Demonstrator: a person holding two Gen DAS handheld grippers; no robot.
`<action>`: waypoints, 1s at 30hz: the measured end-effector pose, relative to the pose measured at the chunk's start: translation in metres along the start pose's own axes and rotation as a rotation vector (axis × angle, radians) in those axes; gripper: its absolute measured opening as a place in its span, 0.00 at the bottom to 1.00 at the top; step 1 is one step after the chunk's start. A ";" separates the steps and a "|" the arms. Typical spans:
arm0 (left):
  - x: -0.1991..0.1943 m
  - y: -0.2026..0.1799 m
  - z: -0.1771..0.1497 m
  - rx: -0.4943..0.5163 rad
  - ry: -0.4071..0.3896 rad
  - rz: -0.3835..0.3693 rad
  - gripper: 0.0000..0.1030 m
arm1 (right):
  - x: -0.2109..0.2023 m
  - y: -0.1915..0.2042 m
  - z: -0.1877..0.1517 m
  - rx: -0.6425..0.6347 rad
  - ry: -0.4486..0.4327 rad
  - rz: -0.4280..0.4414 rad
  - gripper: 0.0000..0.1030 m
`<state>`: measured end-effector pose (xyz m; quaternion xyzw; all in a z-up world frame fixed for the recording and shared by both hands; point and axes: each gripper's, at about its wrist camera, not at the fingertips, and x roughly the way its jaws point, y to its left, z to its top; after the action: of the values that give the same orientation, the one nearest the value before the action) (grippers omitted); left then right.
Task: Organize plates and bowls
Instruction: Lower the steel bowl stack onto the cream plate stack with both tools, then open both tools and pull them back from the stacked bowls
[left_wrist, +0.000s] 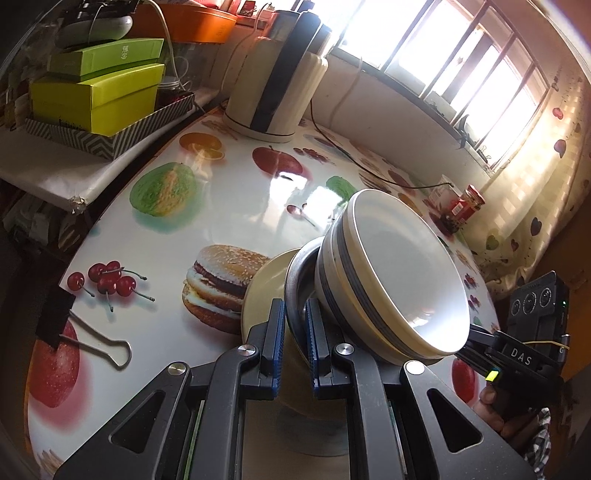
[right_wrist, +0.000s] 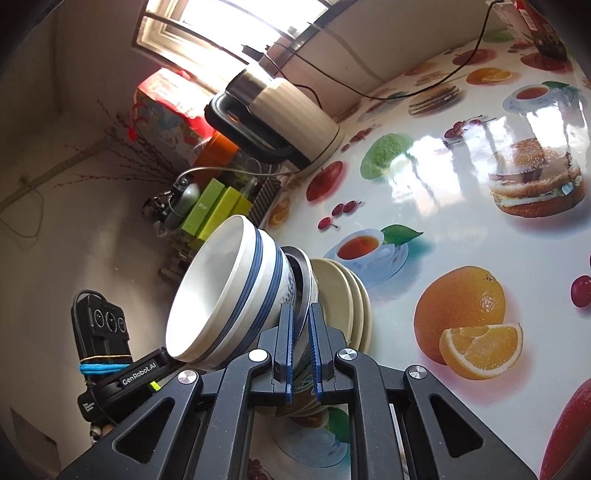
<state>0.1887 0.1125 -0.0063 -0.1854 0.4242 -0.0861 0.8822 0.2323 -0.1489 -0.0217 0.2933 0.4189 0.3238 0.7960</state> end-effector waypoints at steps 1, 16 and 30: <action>0.001 0.000 -0.001 -0.002 0.003 0.002 0.10 | 0.001 0.000 0.000 0.000 0.003 -0.002 0.10; 0.001 0.005 -0.004 0.004 -0.004 -0.012 0.10 | 0.004 -0.001 0.000 -0.007 0.005 -0.013 0.10; -0.007 0.004 -0.006 0.028 -0.015 0.038 0.24 | -0.004 0.008 -0.003 -0.057 -0.018 -0.077 0.16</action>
<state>0.1794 0.1166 -0.0063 -0.1657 0.4200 -0.0739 0.8892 0.2256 -0.1464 -0.0152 0.2571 0.4133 0.3023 0.8196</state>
